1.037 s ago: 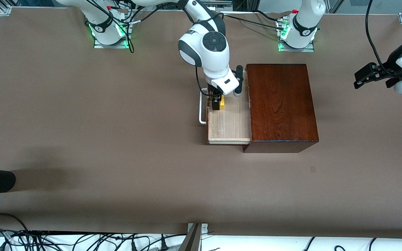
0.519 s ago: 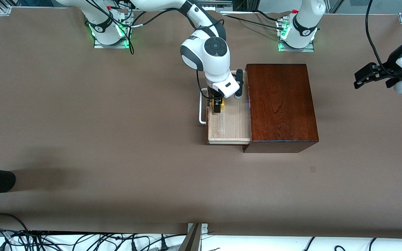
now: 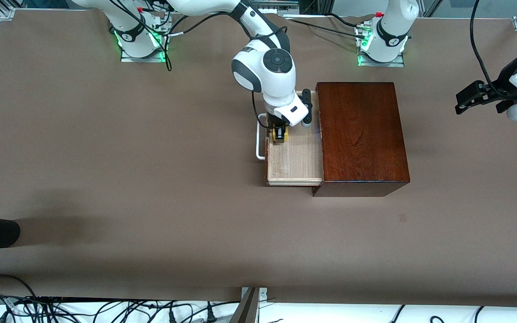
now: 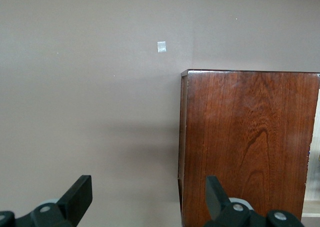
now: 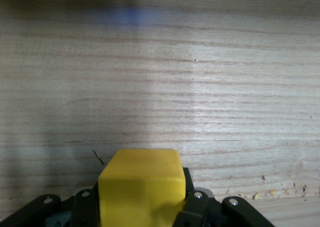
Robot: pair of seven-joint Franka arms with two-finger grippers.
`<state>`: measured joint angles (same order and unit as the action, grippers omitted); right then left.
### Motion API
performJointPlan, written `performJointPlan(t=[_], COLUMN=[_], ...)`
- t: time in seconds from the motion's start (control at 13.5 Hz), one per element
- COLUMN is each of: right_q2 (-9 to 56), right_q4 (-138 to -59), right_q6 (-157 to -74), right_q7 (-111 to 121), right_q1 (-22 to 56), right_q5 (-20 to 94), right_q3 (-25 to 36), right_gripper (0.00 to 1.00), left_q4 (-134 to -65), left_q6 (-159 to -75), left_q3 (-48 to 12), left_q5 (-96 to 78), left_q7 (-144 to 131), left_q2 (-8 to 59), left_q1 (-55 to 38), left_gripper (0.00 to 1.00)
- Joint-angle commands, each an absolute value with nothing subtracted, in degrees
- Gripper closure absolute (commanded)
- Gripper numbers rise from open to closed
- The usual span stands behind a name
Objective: Open drawer, take yellow block, close drawer
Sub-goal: 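Lower the right gripper onto the yellow cube and close it, then lift the yellow cube out of the drawer with the right gripper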
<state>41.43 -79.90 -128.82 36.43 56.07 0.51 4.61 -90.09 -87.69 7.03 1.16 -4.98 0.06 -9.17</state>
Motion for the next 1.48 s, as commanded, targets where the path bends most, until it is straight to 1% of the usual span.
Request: performJointPlan(t=[0.0, 0.07, 0.22, 0.52, 0.74, 1.04, 1.19, 1.26, 1.41], right_q2=[42.0, 41.8, 41.7, 40.6, 39.0, 35.7, 35.2, 34.6, 32.5], right_q4=[-78.5, -78.3, -77.3, -70.2, -66.5, -67.2, -68.0, -68.6, -72.4], right_q6=[-128.2, -128.1, -124.5, -113.5, -106.1, -103.9, -102.4, -102.3, -102.7], right_q7=[37.4, 37.4, 37.2, 37.2, 37.4, 36.8, 33.7, 32.0, 29.7], right_q1=[56.4, 56.4, 56.4, 56.4, 55.5, 51.6, 49.6, 49.1, 49.0], right_q5=[-0.2, -0.1, 0.2, 0.4, 2.5, 4.1, 4.3, 4.2, 4.3], right_q3=[5.0, 5.0, 4.9, 4.8, 5.5, 5.9, 6.6, 7.3, 10.5], right_gripper=[1.00, 1.00, 1.00, 1.00, 1.00, 1.00, 1.00, 1.00, 1.00], left_q4=[-88.4, -88.4, -88.4, -88.4, -88.4, -88.3, -88.3, -88.3, -88.3], left_q6=[-87.3, -87.3, -87.4, -87.5, -87.5, -87.5, -87.5, -87.5, -87.5], left_q3=[6.7, 6.7, 6.7, 6.5, 6.5, 6.2, 6.2, 6.2, 6.1], left_q5=[1.5, 1.5, 1.5, 1.3, 1.3, 1.4, 1.3, 1.3, 1.4], left_q7=[-4.8, -4.8, -4.8, -4.8, -4.8, -4.6, -4.0, -4.6, -4.4], left_q2=[1.0, 0.9, 1.0, 1.1, 1.1, 2.5, 2.5, 2.5, 2.8], left_q1=[-8.8, -8.8, -8.9, -8.9, -9.0, -9.6, -9.1, -9.6, -9.8], left_gripper=[0.00, 0.00, 0.00, 0.00, 0.00, 0.00, 0.00, 0.00, 0.00])
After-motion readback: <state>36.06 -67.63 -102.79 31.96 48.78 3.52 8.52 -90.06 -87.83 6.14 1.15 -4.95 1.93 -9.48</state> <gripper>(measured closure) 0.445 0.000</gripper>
